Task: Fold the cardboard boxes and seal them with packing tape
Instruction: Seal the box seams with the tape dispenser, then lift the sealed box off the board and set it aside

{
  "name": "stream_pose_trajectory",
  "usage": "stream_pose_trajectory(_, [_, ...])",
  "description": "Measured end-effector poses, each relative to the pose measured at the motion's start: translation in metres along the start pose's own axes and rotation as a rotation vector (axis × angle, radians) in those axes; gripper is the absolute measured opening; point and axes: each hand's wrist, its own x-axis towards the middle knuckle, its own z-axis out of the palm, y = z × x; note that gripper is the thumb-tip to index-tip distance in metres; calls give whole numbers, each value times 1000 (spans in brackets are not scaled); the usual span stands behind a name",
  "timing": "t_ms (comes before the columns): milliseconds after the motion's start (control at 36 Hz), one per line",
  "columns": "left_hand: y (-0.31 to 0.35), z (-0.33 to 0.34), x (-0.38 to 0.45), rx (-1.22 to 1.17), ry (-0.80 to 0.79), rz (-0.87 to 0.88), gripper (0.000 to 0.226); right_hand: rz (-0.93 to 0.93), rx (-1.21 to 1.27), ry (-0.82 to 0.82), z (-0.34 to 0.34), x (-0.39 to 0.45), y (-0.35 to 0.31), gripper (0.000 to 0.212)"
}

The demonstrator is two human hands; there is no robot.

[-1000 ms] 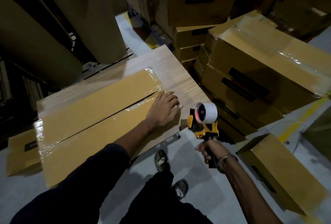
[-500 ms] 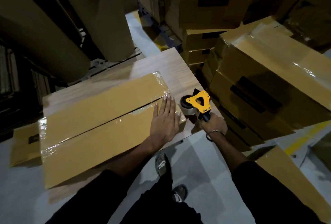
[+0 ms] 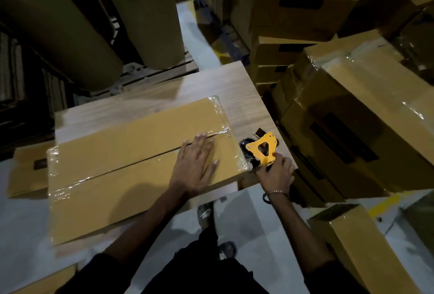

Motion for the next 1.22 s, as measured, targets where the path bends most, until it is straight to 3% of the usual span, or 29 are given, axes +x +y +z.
stream_pose_trajectory(83, [-12, -2, -8, -9, 95, -223, 67, -187, 143, 177, -18, -20, -41, 36])
stream_pose_trajectory(167, [-15, -1, -9, -3, 97, -341, 70, -362, 240, -6, -16, -23, -73, 41])
stream_pose_trajectory(250, [-12, 5, -7, 63, 97, -342, 71, -422, 170, -188, -5, -14, -92, 59])
stream_pose_trajectory(417, [-19, 8, -5, 61, 111, -305, 71, -445, 5, -253, -3, 31, -145, 69])
stream_pose_trajectory(694, [-16, 3, -2, 79, 43, -348, 70, -541, -106, -167, 20, 90, -227, 70])
stream_pose_trajectory(889, [-8, -2, -2, 145, 26, -377, 70, -552, -118, -226, 3, 54, -184, 62])
stream_pose_trajectory(1028, [-6, -3, -3, 80, 22, -385, 70, -401, -85, -245, -10, 5, -118, 66])
stream_pose_trajectory(1222, [-4, -8, -1, 62, 15, -424, 70, -381, -24, -94, -7, -12, -104, 47])
